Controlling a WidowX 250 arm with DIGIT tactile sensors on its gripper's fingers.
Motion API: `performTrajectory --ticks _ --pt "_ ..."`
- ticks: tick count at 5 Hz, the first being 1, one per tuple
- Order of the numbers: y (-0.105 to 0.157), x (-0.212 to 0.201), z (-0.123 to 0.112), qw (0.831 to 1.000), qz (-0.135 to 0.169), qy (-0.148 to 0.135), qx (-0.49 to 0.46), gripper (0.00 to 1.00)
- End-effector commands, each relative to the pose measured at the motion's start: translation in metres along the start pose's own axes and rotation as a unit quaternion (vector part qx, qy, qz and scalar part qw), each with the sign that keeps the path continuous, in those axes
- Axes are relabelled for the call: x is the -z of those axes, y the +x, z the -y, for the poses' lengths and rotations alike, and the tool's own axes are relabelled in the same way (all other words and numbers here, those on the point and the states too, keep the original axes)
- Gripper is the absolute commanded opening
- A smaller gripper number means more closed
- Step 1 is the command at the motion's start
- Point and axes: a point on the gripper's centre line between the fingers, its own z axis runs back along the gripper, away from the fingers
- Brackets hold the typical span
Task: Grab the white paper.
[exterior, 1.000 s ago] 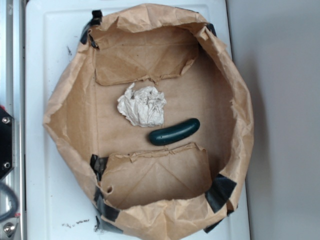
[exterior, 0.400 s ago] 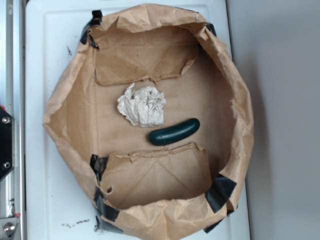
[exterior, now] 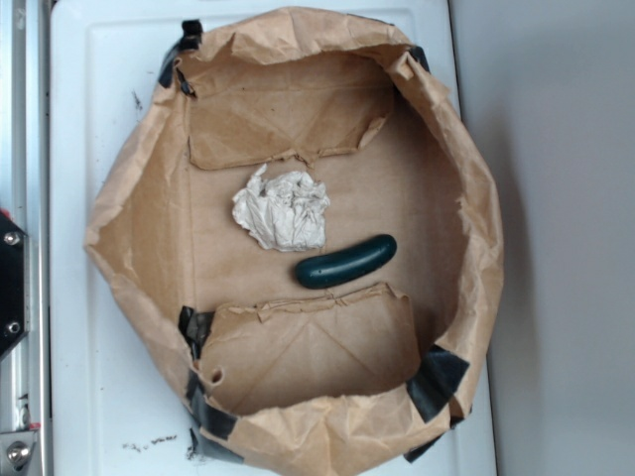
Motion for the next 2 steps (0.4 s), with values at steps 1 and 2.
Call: performTrajectory --ticks 1,2 --pt "0.048 -0.003 -0.025 0.997 0.051 -0.03 -0.047 1.0" --pt "0.076 0.031 -0.059 0.995 0.057 -0.053 -0.068 1.0"
